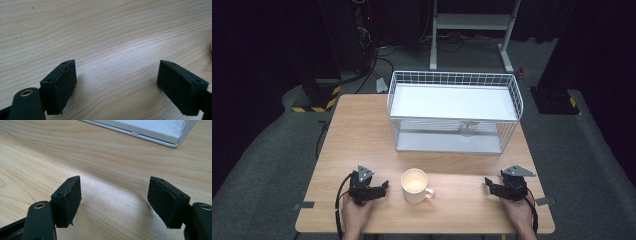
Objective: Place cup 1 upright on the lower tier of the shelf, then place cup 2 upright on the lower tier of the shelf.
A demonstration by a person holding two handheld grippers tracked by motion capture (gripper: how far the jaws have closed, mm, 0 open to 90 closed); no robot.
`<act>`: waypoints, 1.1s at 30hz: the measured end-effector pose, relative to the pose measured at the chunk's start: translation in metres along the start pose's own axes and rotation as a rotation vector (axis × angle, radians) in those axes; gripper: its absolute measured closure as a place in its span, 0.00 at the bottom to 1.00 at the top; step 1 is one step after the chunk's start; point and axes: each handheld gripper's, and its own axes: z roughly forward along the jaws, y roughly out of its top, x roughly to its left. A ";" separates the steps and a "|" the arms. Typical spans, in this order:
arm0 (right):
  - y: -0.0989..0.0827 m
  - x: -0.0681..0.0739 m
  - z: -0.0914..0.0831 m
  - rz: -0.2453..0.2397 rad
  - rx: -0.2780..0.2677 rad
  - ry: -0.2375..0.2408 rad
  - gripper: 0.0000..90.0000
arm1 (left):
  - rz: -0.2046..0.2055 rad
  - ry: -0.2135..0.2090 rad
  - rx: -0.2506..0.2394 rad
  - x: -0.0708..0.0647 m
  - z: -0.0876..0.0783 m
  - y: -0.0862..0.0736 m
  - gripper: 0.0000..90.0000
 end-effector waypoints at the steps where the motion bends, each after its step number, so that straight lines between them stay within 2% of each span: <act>1: 0.000 0.000 0.001 -0.005 0.008 -0.005 0.30 | -0.003 0.002 -0.001 0.000 0.000 0.000 0.18; 3: 0.001 0.001 0.003 -0.024 0.034 -0.026 0.28 | -0.008 0.008 0.001 0.000 0.000 0.001 0.18; 10: 0.002 0.000 0.004 -0.014 0.037 -0.033 0.27 | -0.029 0.022 0.008 -0.003 0.002 0.002 0.16; 14: 0.003 0.001 0.006 -0.015 0.035 -0.037 0.27 | -0.025 0.021 0.020 -0.003 0.003 0.004 0.15; 16: 0.003 0.001 0.006 -0.014 0.035 -0.037 0.27 | -0.018 0.033 0.032 -0.003 0.002 0.006 0.15; 18: 0.003 0.001 0.006 -0.013 0.035 -0.036 0.27 | -0.006 0.035 0.021 -0.004 0.000 0.009 0.13; 19: 0.003 0.001 0.006 -0.013 0.035 -0.036 0.27 | -0.019 0.024 0.011 -0.006 -0.002 0.010 0.13; 24: 0.003 0.001 0.006 -0.013 0.035 -0.037 0.27 | -0.009 -0.051 -0.015 -0.012 -0.012 0.013 0.09; 28: 0.003 0.001 0.006 -0.015 0.035 -0.037 0.27 | 0.002 -0.066 -0.021 -0.018 -0.017 0.012 0.07; 33: 0.003 0.000 0.005 -0.019 0.034 -0.037 0.27 | -0.012 -0.101 -0.040 -0.023 -0.025 0.006 0.06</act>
